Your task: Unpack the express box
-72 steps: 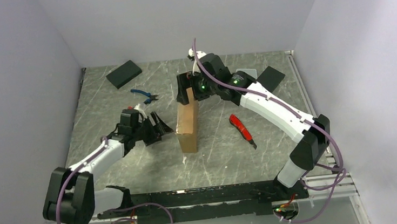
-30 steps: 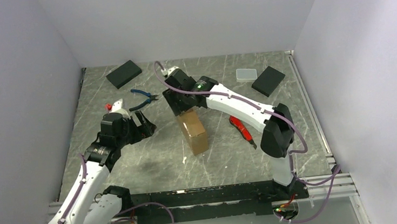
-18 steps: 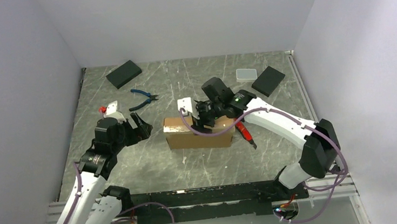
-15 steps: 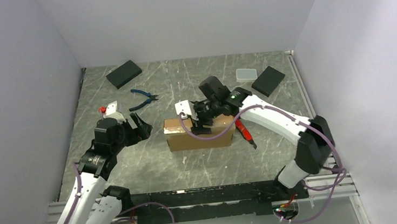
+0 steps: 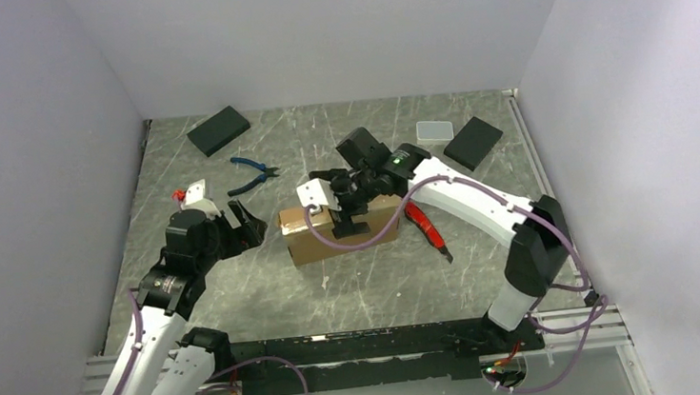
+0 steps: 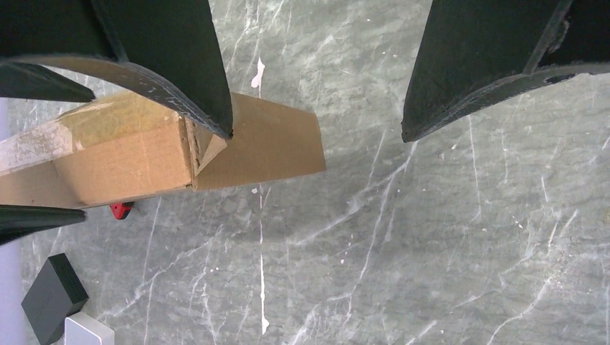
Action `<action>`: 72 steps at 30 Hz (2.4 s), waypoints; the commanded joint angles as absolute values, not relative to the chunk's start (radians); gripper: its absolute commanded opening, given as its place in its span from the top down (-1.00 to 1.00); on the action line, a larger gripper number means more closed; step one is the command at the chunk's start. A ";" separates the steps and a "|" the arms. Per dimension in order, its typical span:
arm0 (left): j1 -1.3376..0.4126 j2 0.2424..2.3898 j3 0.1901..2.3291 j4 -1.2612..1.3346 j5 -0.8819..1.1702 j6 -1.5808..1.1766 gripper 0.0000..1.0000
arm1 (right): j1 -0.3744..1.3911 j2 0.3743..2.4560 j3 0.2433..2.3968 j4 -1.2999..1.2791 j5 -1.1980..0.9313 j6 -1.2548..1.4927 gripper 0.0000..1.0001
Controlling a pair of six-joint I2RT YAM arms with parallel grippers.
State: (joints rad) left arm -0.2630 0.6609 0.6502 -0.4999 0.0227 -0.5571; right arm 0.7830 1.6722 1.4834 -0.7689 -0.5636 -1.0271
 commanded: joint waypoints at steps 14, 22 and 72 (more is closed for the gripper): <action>-0.259 0.650 0.670 -0.474 0.003 -0.538 -0.83 | 0.737 1.154 1.126 0.271 0.070 -0.096 -1.00; -0.259 0.658 0.669 -0.465 0.002 -0.545 -0.80 | 0.358 1.232 1.300 -0.464 0.518 0.698 -1.00; -0.259 0.704 0.758 -0.483 0.044 -0.525 -0.81 | 0.353 1.789 1.219 -0.694 0.126 0.097 0.81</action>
